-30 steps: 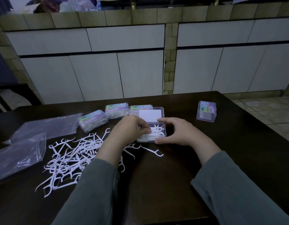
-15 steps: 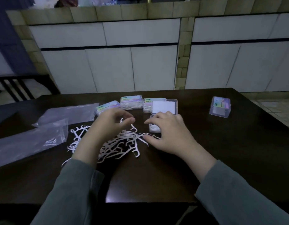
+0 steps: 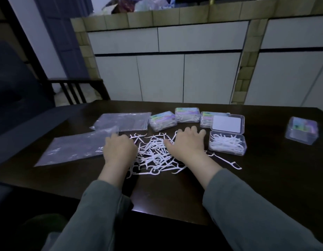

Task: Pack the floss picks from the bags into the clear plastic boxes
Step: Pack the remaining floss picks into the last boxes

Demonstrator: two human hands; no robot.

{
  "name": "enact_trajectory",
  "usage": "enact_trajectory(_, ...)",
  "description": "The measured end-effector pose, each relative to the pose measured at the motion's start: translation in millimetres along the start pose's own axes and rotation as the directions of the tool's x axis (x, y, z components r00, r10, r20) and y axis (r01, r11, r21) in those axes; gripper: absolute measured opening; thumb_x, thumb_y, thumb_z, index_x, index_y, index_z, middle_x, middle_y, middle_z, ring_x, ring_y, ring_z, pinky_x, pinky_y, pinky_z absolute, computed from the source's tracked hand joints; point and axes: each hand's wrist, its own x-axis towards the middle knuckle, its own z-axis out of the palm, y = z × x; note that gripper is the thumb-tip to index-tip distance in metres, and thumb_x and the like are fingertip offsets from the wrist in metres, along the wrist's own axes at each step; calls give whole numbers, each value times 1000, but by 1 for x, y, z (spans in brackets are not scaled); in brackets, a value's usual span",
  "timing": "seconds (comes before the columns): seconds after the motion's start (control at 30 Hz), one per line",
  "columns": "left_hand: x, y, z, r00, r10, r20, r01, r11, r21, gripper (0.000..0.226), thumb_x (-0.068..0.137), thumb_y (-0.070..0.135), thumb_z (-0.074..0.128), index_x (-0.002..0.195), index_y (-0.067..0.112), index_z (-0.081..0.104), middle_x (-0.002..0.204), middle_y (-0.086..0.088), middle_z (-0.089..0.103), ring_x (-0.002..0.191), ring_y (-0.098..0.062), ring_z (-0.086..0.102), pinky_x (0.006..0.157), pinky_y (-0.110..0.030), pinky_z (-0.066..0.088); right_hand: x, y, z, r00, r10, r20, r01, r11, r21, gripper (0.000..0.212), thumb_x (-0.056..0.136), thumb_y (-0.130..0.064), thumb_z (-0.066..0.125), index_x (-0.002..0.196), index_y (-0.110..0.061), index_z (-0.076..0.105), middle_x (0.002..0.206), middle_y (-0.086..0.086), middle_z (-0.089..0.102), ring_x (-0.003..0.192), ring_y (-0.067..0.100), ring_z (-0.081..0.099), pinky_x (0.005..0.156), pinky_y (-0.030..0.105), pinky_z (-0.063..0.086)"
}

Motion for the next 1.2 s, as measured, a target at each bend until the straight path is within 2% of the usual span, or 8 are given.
enact_trajectory(0.13, 1, 4, 3, 1000, -20, 6, 20, 1000, 11, 37, 94, 20, 40, 119, 1, 61, 133, -20, 48, 121, -37, 44, 100, -44, 38, 3, -5, 1, 1000, 29, 10, -29, 1000, -7, 74, 93, -67, 25, 129, -10, 56, 131, 13, 49, 122, 30, 39, 98, 48, 26)
enact_trajectory(0.23, 0, 7, 7, 987, 154, -38, -155, 987, -38, 32, 94, 21, 43, 106, 7, 69, 117, -15, 58, 108, -32, 50, 92, -40, 41, 4, -3, 2, 999, -41, -1, 41, 999, 10, 66, 95, -61, 29, 125, -12, 59, 127, 11, 48, 119, 29, 40, 100, 50, 26)
enact_trajectory(0.37, 0, 6, 6, 948, 318, -6, -312, 927, -209, 28, 93, 20, 49, 110, 22, 72, 113, -1, 62, 108, -23, 50, 91, -35, 44, 4, 8, 1, 984, -176, -11, 176, 980, 98, 51, 96, -53, 35, 131, -22, 58, 130, 4, 50, 121, 25, 40, 100, 49, 26)
enact_trajectory(0.57, 1, -10, 1, 987, 68, -147, -94, 979, -181, 34, 91, 16, 44, 113, 17, 70, 115, -8, 63, 106, -29, 53, 83, -37, 45, 8, 14, 0, 982, -186, -26, 188, 968, 164, 59, 92, -65, 36, 133, -27, 55, 132, 1, 52, 123, 22, 41, 103, 48, 26)
enact_trajectory(0.73, -9, -8, 2, 990, 135, -51, -142, 973, -180, 29, 92, 35, 49, 102, 23, 74, 108, -2, 62, 99, -23, 55, 81, -34, 47, 6, 10, -3, 959, -283, 5, 279, 947, 159, 84, 75, -86, 36, 130, -27, 59, 128, -1, 53, 120, 20, 43, 100, 47, 26)
enact_trajectory(0.9, -16, -4, 0, 924, 383, 18, -362, 887, -285, 38, 80, 61, 60, 96, 30, 75, 94, 10, 59, 98, -12, 56, 83, -36, 50, 4, 22, -10, 943, -332, -18, 328, 919, 217, 50, 84, -68, 51, 122, -38, 61, 117, -11, 60, 116, 14, 45, 97, 42, 25)
enact_trajectory(1.03, -20, 0, -1, 904, 420, 86, -394, 893, -217, 70, 70, 76, 59, 123, 31, 63, 109, 12, 56, 111, -10, 49, 90, -33, 46, 2, 33, -14, 953, -302, 12, 293, 933, 206, 49, 81, -69, 56, 119, -40, 62, 112, -14, 63, 118, 13, 44, 103, 43, 23)
enact_trajectory(1.2, -21, 7, 1, 903, 428, -12, -422, 885, -198, 31, 82, 52, 63, 100, 27, 70, 98, 11, 62, 103, -12, 51, 83, -32, 46, 2, 36, -15, 968, -244, 58, 228, 953, 200, 45, 83, -63, 59, 118, -36, 63, 109, -13, 64, 113, 13, 53, 106, 43, 22)
